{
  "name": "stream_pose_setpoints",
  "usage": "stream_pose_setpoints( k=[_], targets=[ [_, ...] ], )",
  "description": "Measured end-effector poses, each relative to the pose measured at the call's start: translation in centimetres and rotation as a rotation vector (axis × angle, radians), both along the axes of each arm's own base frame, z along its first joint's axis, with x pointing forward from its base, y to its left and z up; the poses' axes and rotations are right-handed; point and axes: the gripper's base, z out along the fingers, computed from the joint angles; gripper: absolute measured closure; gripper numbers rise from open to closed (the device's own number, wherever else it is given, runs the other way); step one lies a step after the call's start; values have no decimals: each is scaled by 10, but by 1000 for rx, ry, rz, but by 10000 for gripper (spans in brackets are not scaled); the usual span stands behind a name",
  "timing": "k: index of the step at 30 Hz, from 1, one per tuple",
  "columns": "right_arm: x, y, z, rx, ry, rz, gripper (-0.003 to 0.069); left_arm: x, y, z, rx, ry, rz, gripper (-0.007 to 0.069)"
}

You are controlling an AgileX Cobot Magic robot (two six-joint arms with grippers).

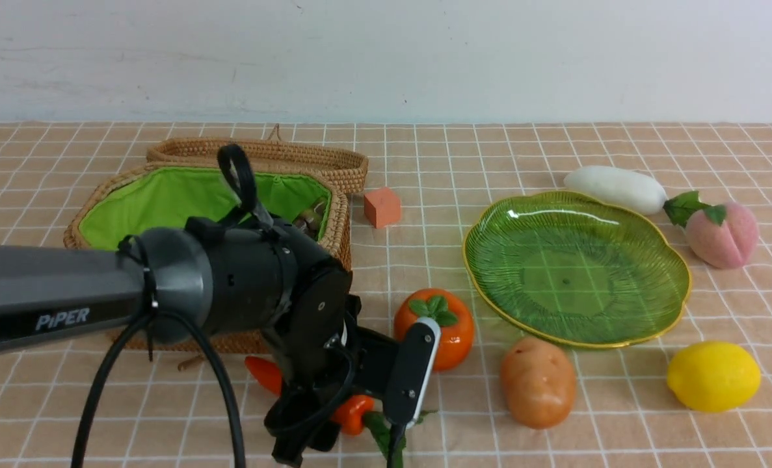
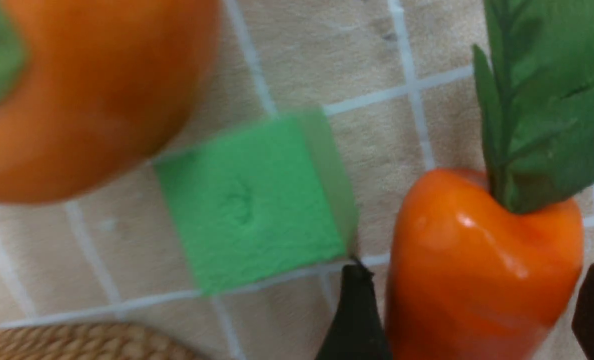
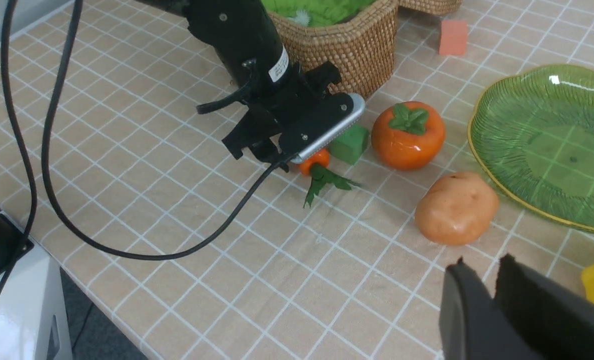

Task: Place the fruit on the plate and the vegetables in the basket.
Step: Use the left arm to grab a carrot and put it into the left basket

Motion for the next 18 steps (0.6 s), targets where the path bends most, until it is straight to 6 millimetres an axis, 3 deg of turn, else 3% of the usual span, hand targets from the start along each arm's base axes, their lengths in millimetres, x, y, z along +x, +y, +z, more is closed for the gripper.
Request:
stream_pose_setpoints(
  k=[2, 6, 10, 14, 16, 17, 18],
  targets=[
    [0, 0, 0, -2, -1, 1, 558, 0, 0, -5, 15, 21, 5, 134],
    [0, 0, 0, -2, -1, 1, 557, -3, 2, -6, 24, 52, 54, 275],
    [0, 0, 0, 3, -6, 0, 554, -12, 4, 4, 47, 87, 91, 268],
    [2, 0, 3, 23, -34, -8, 552, -26, -3, 40, -1, 44, 110, 268],
    [4, 1, 9, 65, -90, -25, 552, -32, -4, 85, -91, -64, 151, 268],
    [5, 1, 10, 68, -94, -26, 552, -32, -3, 92, -102, -87, 152, 268],
    [6, 1, 13, 90, -123, -34, 550, -30, 4, 119, -139, -180, 194, 268]
  ],
)
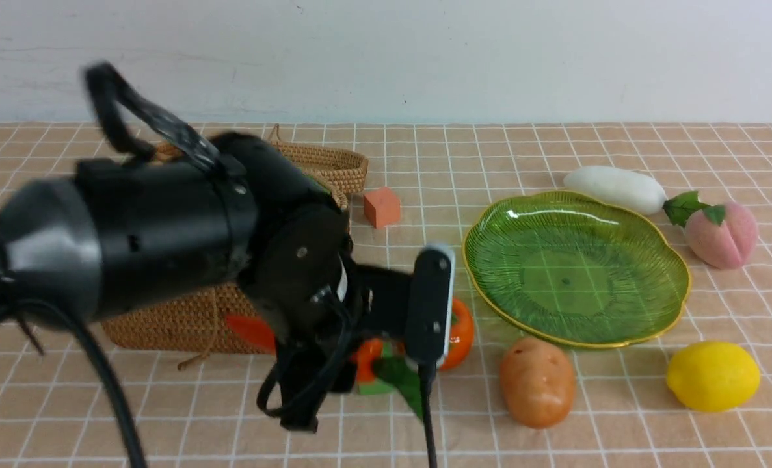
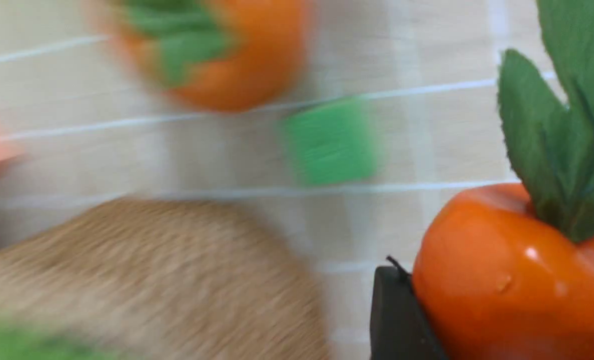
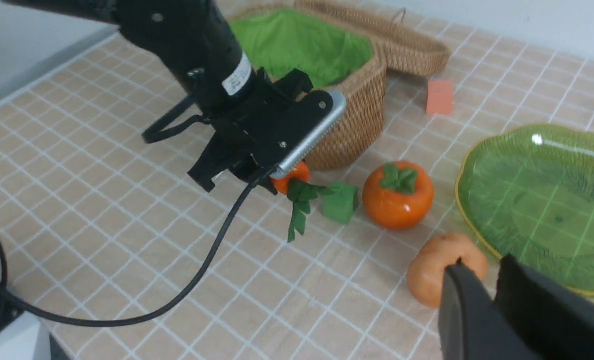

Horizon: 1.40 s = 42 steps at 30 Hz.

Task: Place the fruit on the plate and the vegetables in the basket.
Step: Use the left arm to grab a carrot and put it into the left basket, then grab a tomato with your left arm and place it on the plate on the right.

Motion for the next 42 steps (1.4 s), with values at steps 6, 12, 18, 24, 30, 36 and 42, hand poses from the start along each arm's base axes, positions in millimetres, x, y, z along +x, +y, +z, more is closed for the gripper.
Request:
stream_pose_setpoints(
  k=[6, 12, 18, 24, 30, 36, 42],
  targets=[
    [1, 0, 3, 23, -28, -8, 550, 37, 43, 45, -9, -259, 168, 268],
    [1, 1, 3, 24, -18, -2, 550, 93, 82, 20, -39, -333, 268, 268],
    [-1, 1, 1, 21, 6, 11, 550, 107, 88, 2, -30, -313, 284, 141],
    [-2, 2, 0, 24, 24, 24, 550, 104, 89, 6, -97, -293, 358, -34],
    [-8, -2, -4, -64, 85, 30, 550, 84, 81, 8, -424, -30, 730, 99],
    [-16, -9, 2, -115, 90, 20, 550, 43, 15, 12, -529, 147, 608, 421],
    [-20, -10, -1, -131, 121, 26, 545, 10, -66, -34, -319, 102, 268, 543]
  ],
)
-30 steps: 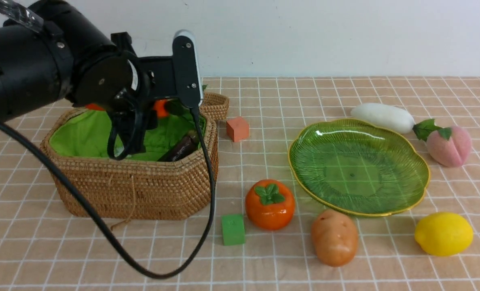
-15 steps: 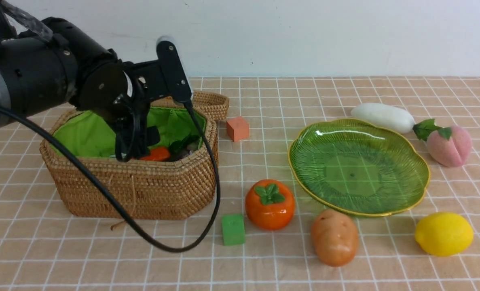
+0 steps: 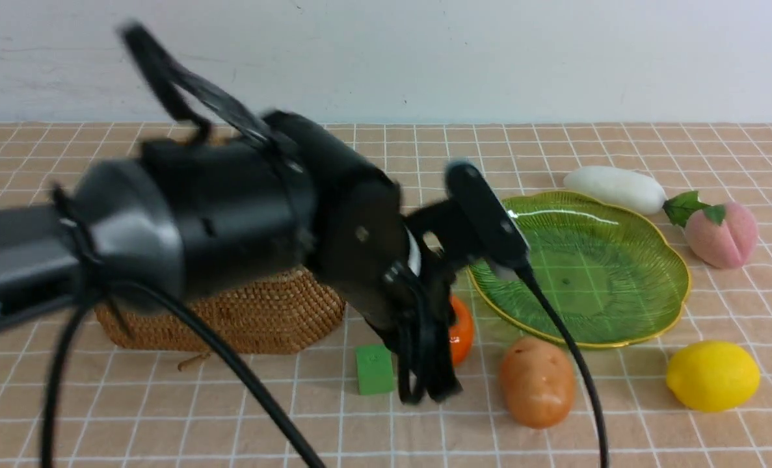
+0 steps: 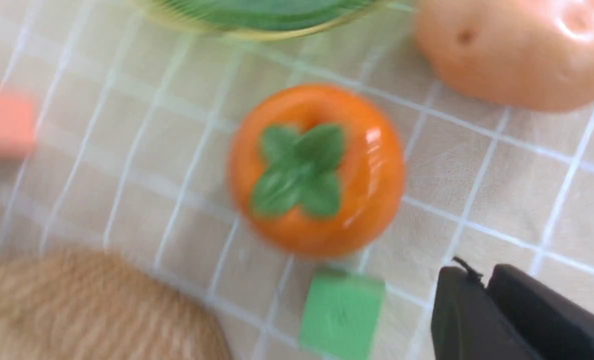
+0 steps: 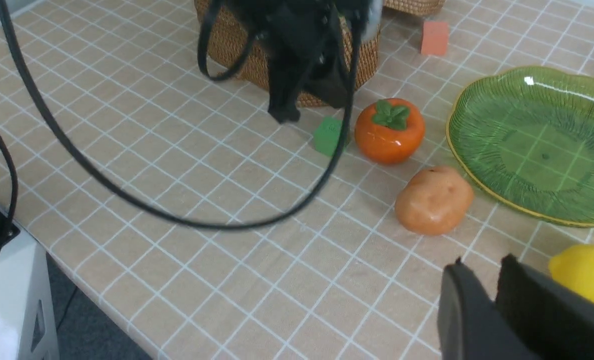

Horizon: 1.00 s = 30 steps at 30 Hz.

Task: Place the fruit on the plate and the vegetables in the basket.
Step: Grab a tomato with your left arm and place it on the plate on the right.

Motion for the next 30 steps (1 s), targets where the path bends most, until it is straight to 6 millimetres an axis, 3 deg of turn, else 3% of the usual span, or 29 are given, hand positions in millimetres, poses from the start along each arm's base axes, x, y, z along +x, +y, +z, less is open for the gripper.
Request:
stream_pose_setpoints(
  k=[4, 6, 9, 12, 16, 20, 30],
  targets=[
    [-1, 0, -2, -13, 29, 2, 543, 6, -15, -28, 106, -77, -79, 414],
    [-2, -1, -3, -18, 43, 2, 543, 13, -19, -45, 145, -108, -81, 284],
    [-2, -1, -3, -10, 50, -3, 541, 20, -23, -57, 153, -151, -70, 118],
    [-2, -1, -3, -4, 55, -7, 541, 26, -27, -64, 139, -200, -76, 22],
    [-2, -1, -3, -1, 58, -10, 540, 31, -31, -72, 112, -224, -80, 15],
    [-2, -1, -3, 2, 60, -12, 540, 36, -31, -87, 147, -227, -89, 86],
    [-2, -1, -3, 2, 60, -12, 540, 39, -30, -88, 145, -227, -58, 128]
  ],
)
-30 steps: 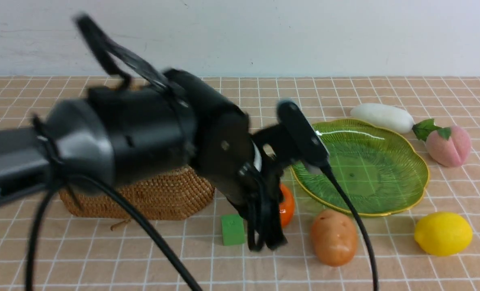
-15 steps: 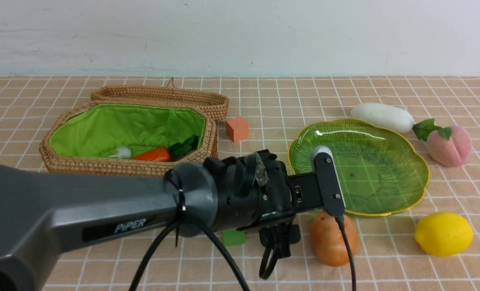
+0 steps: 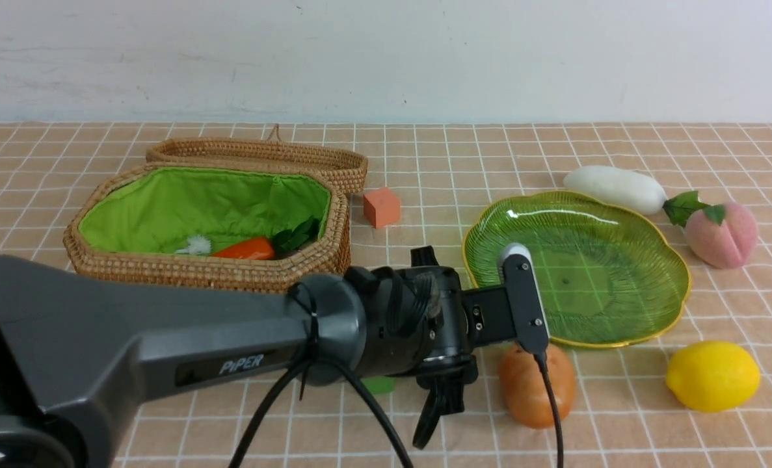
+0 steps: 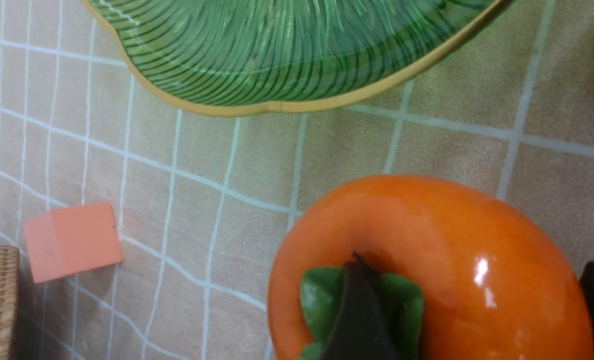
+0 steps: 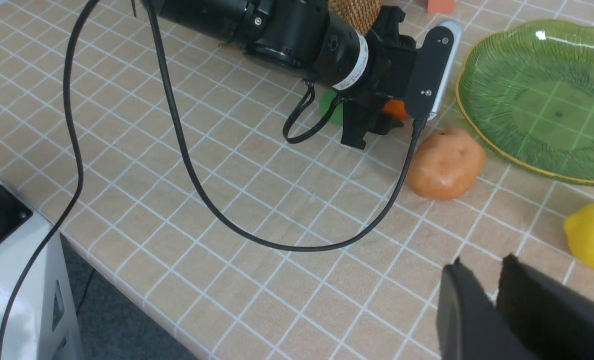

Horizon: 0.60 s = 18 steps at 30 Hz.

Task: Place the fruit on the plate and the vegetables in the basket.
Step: Grab a tomato with your left arm and place it on the plate on the right.

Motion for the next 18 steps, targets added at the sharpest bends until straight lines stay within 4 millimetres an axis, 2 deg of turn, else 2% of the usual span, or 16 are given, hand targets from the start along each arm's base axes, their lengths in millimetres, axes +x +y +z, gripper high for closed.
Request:
stream_pose_setpoints(
  k=[4, 8, 11, 13, 17, 18],
  targets=[
    [0, 0, 0, -1, 0, -1, 540, 0, 1, 1, -7, 4, 26, 127],
    [2, -1, 1, 3, -23, -20, 540, -2, 6, 10, -18, 12, 74, 136],
    [6, -3, 4, 19, -51, -65, 540, -9, 11, 42, -74, -17, 101, 136],
    [8, -5, 5, 24, -63, -97, 539, -18, 12, 73, -130, -58, 91, 136],
    [12, -9, 8, 27, -105, -162, 537, -29, 14, 111, -231, -116, 49, 137],
    [14, -11, 9, 32, -120, -186, 537, -29, 12, 115, -251, -124, 34, 137]
  ],
)
